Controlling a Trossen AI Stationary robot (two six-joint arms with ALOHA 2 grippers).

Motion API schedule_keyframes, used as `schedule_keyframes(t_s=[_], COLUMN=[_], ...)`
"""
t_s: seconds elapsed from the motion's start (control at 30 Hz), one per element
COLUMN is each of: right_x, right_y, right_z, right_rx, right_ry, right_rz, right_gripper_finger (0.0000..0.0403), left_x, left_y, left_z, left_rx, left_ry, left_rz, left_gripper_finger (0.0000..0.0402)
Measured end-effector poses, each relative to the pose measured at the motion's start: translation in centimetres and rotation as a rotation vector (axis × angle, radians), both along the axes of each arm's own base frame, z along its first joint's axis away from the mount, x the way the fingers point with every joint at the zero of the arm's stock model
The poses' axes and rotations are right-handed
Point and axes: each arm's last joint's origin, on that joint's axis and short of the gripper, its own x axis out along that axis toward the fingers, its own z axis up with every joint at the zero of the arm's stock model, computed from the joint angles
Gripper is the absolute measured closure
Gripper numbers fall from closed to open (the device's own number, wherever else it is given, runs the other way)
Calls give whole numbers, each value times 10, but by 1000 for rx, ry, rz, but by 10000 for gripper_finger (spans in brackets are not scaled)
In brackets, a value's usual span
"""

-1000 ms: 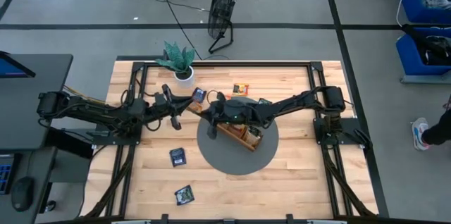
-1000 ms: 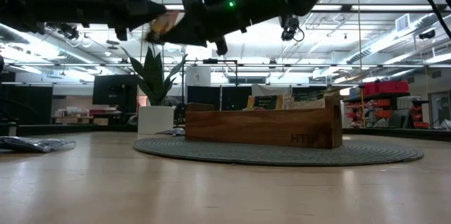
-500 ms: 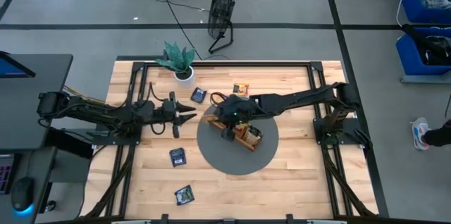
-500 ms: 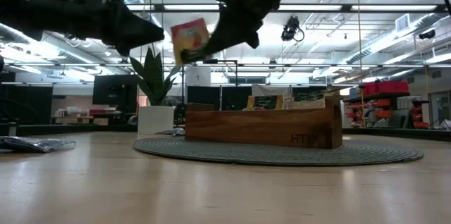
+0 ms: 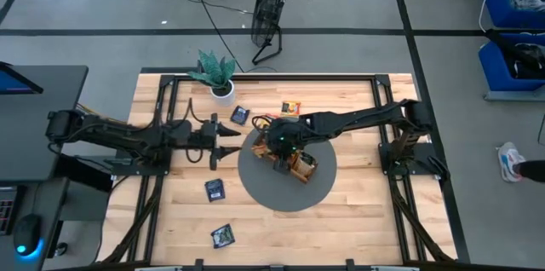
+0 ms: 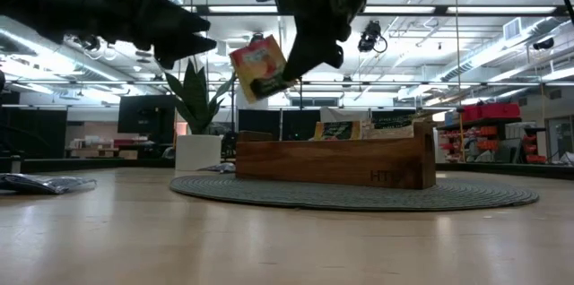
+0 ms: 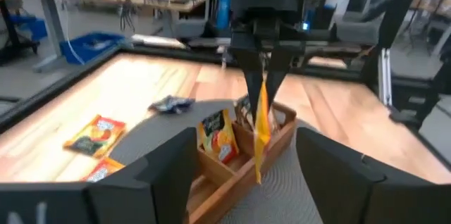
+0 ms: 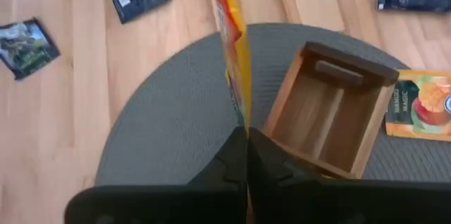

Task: Pick & Place Tea
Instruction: Put the orange tea bag into the middle section of the wooden organizer

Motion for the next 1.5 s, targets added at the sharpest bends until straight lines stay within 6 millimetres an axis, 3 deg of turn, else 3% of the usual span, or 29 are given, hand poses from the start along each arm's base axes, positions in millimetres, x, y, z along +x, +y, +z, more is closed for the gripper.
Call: schedule_keyframes(t_s=[0.43, 0.87, 1.07, 1.37, 1.5], right_x=[1, 1, 1, 2, 2], right_y=[-2, -2, -2, -2, -2], right_z=[0, 0, -1, 0, 0], right_rx=[-2, -5, -4, -14, -53], right_ry=[-4, -7, -1, -18, -21], right_rz=[-5, 0, 0, 10, 44], right_gripper_finger=[403, 403, 403, 403, 391], left_x=[39, 62, 62, 62, 62], left_y=[0, 1, 2, 3, 3], left_z=[8, 1, 0, 1, 1], left_rx=[5, -7, -15, -18, -18], left_ry=[128, 219, 220, 219, 219], left_rz=[-14, -59, -52, -50, -48], left_gripper_finger=[153, 166, 229, 386, 395])
